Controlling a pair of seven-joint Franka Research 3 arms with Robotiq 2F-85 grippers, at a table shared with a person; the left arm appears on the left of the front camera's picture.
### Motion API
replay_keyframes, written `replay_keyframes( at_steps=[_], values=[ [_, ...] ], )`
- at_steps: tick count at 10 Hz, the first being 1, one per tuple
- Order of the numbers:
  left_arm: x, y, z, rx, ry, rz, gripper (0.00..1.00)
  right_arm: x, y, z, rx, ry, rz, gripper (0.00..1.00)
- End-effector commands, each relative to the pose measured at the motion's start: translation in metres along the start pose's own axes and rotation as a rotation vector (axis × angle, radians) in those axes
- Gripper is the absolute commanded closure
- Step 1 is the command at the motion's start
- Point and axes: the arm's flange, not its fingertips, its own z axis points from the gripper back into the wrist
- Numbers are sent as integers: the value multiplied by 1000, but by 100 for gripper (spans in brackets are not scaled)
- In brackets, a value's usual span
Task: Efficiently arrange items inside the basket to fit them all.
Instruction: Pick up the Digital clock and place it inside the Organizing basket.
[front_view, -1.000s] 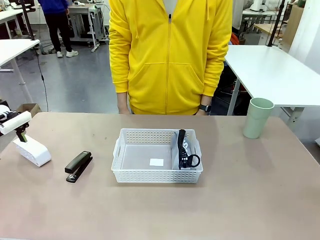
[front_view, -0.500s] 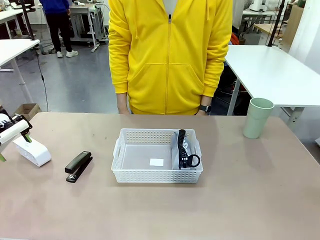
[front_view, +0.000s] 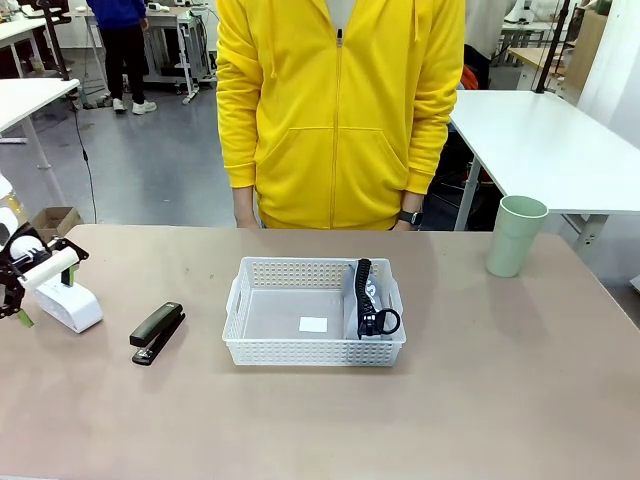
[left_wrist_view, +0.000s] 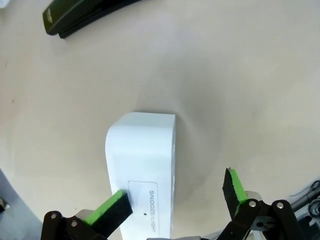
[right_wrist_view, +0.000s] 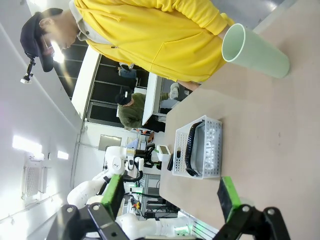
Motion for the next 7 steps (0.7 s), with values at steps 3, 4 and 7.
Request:
replay_keyframes(
  at_steps=[3,4,7],
  values=[
    [-13,5,-1,73,19,52,0,3,1,0,20,-11,28,0],
    [-16,4,-2,85,11,61,0,3,1,0,20,-11,28,0],
    [-20,4,-6,32,-3,49,0,3,1,0,20,-11,28,0]
  ],
)
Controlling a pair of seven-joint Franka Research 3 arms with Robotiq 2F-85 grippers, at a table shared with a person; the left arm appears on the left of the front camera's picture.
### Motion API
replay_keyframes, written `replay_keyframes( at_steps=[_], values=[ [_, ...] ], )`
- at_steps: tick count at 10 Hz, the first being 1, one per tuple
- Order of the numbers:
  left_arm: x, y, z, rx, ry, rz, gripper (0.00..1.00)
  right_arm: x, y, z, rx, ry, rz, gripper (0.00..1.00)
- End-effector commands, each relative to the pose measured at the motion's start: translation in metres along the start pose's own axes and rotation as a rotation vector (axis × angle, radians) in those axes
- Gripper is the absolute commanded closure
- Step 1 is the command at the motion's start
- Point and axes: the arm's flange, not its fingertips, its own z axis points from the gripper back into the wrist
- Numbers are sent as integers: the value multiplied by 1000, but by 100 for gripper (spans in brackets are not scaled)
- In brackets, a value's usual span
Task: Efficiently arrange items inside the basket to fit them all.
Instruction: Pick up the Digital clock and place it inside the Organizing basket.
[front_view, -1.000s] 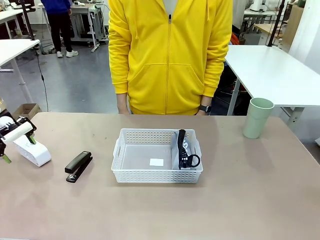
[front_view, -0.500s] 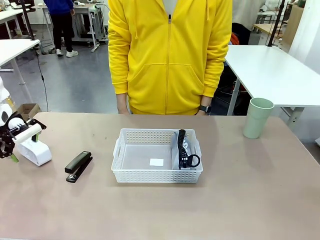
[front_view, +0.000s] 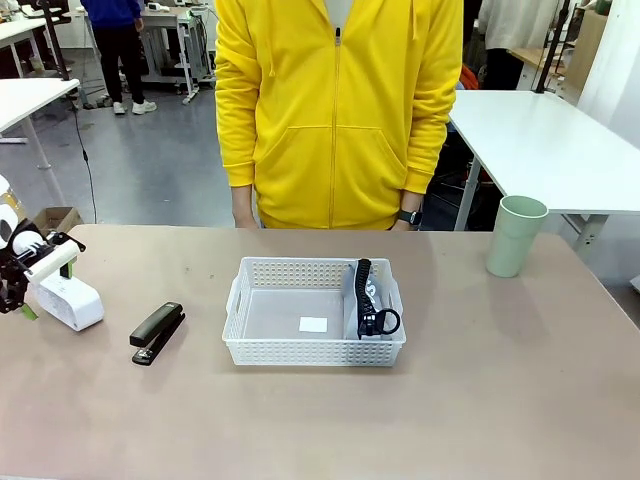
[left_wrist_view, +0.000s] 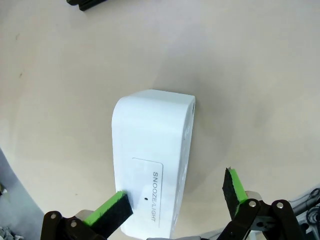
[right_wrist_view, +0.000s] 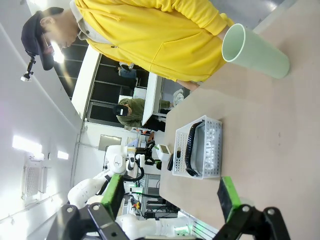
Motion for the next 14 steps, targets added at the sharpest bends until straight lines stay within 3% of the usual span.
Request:
replay_keyframes(
  at_steps=[1,5,14],
  values=[
    [0,-7,6,-17,-29,-53,0,3,1,0,19,-11,28,0],
    [29,-45,82,149,-21,-72,0,3,1,0,19,-11,28,0],
    [21,-31,73,94,-44,-59,0,3,1,0,19,-11,28,0]
  ],
)
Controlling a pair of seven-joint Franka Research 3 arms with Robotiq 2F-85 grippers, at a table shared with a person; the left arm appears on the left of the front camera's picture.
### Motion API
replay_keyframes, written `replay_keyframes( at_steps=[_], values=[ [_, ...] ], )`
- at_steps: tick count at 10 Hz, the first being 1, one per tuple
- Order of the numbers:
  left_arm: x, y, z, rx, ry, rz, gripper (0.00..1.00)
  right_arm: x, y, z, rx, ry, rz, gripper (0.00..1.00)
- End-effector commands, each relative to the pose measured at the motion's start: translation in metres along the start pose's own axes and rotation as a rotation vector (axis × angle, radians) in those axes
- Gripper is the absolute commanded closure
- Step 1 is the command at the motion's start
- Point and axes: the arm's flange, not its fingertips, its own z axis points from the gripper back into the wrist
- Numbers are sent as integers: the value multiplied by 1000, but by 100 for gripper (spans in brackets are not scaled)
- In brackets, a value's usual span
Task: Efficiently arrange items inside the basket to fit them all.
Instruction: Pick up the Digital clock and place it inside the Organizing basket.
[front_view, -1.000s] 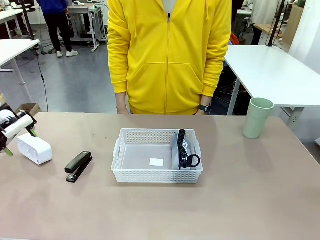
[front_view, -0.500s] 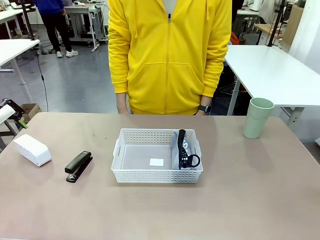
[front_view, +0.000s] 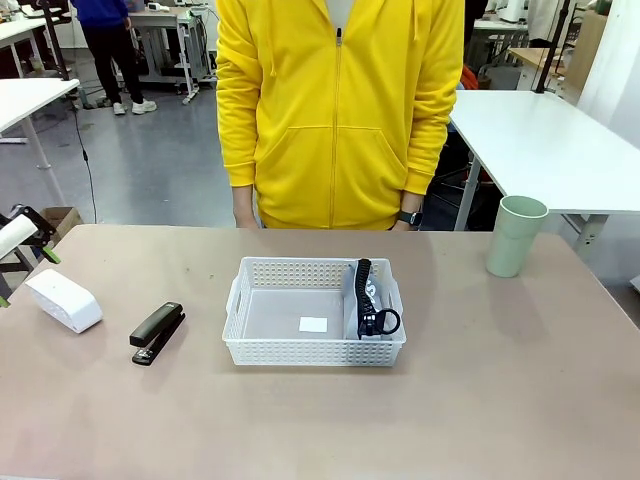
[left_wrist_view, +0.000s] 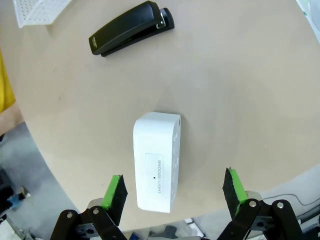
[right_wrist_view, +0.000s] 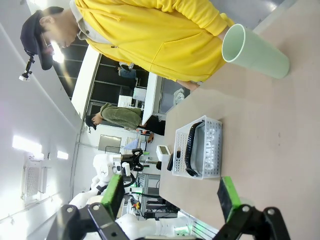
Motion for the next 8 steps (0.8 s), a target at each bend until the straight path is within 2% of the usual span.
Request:
replay_keyframes(
  at_steps=[1,5,8],
  values=[
    [-16,14,-15,-45,-15,1,0,2,1,-1,20,-11,27,0],
    [-22,30,-45,-112,0,16,0,2,1,-1,20,-11,27,0],
    [-25,32,-74,-195,-33,25,0,2,1,-1,20,-11,27,0]
  ],
)
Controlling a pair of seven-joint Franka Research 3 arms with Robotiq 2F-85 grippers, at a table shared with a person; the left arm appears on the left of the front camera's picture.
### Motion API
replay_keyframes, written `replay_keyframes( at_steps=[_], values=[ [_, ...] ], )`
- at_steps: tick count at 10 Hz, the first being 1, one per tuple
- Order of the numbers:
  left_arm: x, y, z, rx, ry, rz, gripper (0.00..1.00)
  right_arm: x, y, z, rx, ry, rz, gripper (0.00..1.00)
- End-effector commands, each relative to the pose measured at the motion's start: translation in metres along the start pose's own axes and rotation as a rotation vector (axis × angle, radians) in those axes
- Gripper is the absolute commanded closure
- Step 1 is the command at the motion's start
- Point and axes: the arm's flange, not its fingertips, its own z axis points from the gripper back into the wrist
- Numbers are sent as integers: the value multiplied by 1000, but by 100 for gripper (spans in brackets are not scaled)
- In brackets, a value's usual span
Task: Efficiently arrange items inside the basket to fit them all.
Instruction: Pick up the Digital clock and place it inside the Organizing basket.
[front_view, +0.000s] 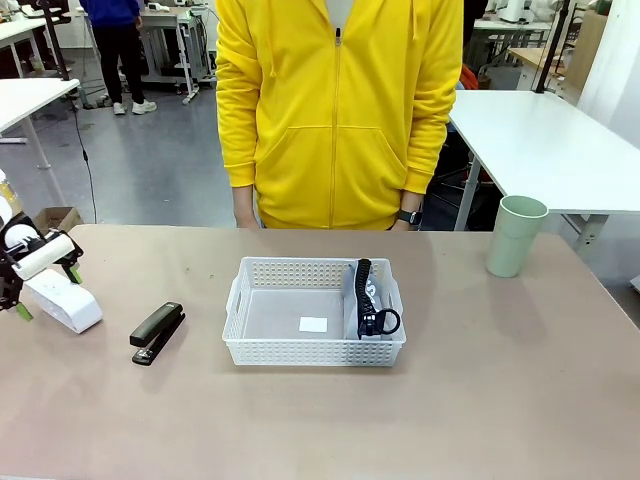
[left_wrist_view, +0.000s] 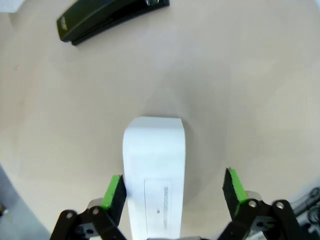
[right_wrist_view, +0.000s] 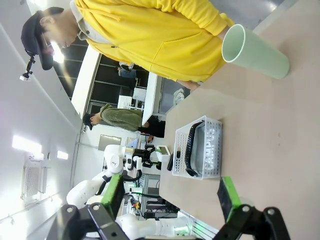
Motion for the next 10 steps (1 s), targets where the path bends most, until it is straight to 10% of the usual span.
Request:
replay_keyframes(
  at_steps=[1,9,10],
  values=[
    [-4,6,-8,-42,5,28,0,2,0,-1,21,-10,27,0],
    [-12,14,-25,-88,-13,43,0,2,0,-1,21,-10,27,0],
    [-12,15,-26,-107,-18,38,60,2,0,-1,21,-10,27,0]
  ],
)
